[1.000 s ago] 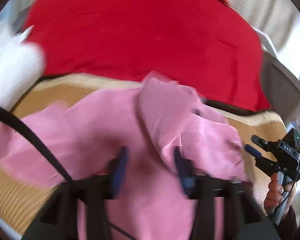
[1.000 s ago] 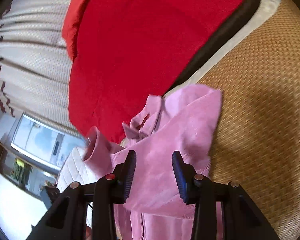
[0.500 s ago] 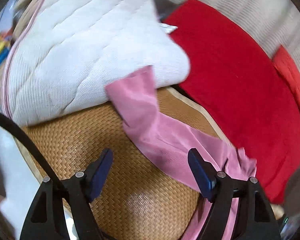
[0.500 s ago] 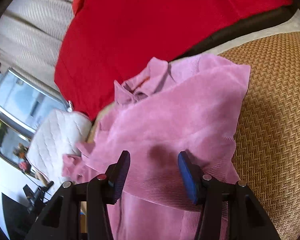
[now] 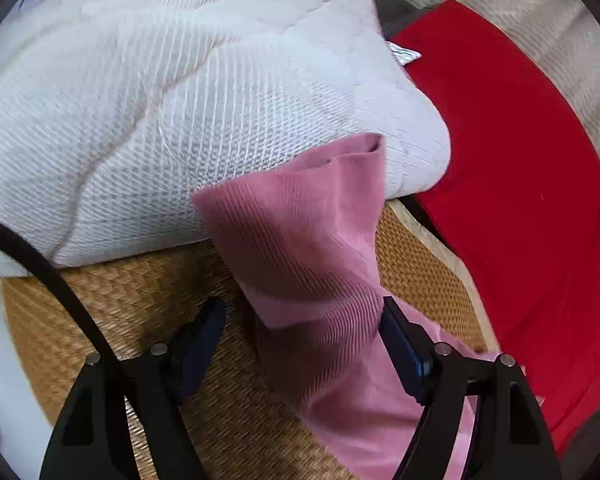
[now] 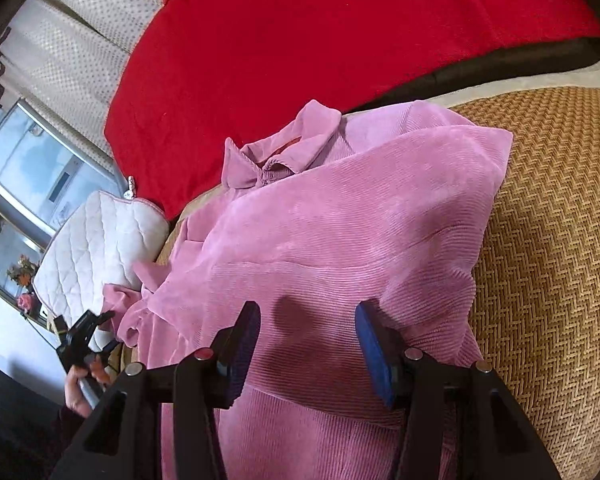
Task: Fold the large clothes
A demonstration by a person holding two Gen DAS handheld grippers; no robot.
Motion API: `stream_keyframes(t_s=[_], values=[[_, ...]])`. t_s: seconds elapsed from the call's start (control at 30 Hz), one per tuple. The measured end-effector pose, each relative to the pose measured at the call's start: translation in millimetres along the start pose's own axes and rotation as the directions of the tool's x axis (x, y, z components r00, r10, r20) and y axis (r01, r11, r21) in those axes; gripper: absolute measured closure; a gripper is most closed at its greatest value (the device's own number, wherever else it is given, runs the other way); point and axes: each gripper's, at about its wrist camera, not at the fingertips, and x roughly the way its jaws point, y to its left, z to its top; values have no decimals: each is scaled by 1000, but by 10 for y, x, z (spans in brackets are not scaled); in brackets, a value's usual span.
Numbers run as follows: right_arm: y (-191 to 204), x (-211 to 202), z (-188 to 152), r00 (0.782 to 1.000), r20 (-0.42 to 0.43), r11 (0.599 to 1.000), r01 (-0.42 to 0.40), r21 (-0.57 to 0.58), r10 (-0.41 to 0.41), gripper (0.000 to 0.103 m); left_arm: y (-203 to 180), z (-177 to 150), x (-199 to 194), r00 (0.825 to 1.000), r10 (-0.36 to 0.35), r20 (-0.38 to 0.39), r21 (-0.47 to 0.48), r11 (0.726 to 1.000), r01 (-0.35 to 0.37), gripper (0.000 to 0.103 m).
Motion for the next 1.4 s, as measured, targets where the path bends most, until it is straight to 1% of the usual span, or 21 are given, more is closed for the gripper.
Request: stream_keyframes(t_s=[0.03,0.1,0.17,0.3,0.47,0.57,0.67,0.77,0.83,0.87,0.9,0.93,0.97,1.07,1.1,1.13,1.17,1.2,1.27,1.33,1.4], values=[[14,3,-4,1000,0,1000,4,-12,-4,49,18,19,40,1000,-14,2,-14,1000,14,32],[34,4,-10,1000,2,999,16,-33,-16,52,12,44,90,999,-43,6,-14,999,43,78],[41,5,-13,1000,4,999,24,-39,-24,59,-68,75,141,999,-39,-4,36,999,39,95],[1,-43,9,1000,17,999,26,-27,-25,63,-406,120,-53,993,-104,46,191,977,94,97],[-19,-219,63,996,83,1000,26,-17,-24,63,-1118,-9,-492,977,-199,78,424,893,148,98],[-52,-352,106,991,132,1000,16,9,-17,63,-1627,-244,-784,958,-285,42,546,809,216,98],[-101,-486,145,985,174,999,8,37,-15,63,-2155,-608,-1104,935,-354,-31,643,709,290,98],[-180,-631,182,977,215,998,0,68,-15,63,-2664,-1091,-1343,900,-416,-131,711,593,378,98],[-261,-736,203,971,240,996,-9,90,-13,63,-2958,-1454,-1464,868,-446,-218,730,516,448,98],[-286,-771,210,968,249,995,-9,96,-15,63,-3097,-1637,-1511,853,-449,-265,733,482,481,92],[-314,-805,217,966,258,995,-7,103,-20,63,-3228,-1828,-1533,836,-443,-323,727,450,519,71],[-352,-836,223,964,263,994,-6,112,-24,63,-3318,-1974,-1539,813,-435,-388,712,419,564,55],[-389,-857,228,964,264,992,-8,123,-25,63,-3395,-2132,-1546,776,-429,-462,688,380,619,34],[-492,-900,247,966,257,985,-24,169,-21,59,-3367,-2272,-1663,734,-459,-501,675,323,663,31],[-515,-900,253,967,255,983,-32,179,-15,52,-3301,-2260,-1696,728,-476,-494,670,326,667,31],[-530,-918,251,966,259,981,-49,187,-1,47,-3209,-2153,-1670,722,-503,-475,657,343,671,30],[-531,-922,257,965,263,980,-57,189,6,46,-3154,-2041,-1614,726,-519,-450,648,370,666,26],[-522,-925,255,965,264,981,-61,186,10,44,-3145,-1976,-1547,748,-521,-412,649,409,642,24],[-472,-906,259,966,260,984,-54,172,7,44,-2946,-1766,-1367,835,-462,-298,676,516,526,24],[-414,-858,263,968,252,987,-48,156,7,44,-2779,-1669,-1206,892,-395,-221,699,573,427,24],[-318,-786,272,972,236,993,-26,115,-2,44,-2601,-1618,-978,935,-303,-184,714,613,339,24]])
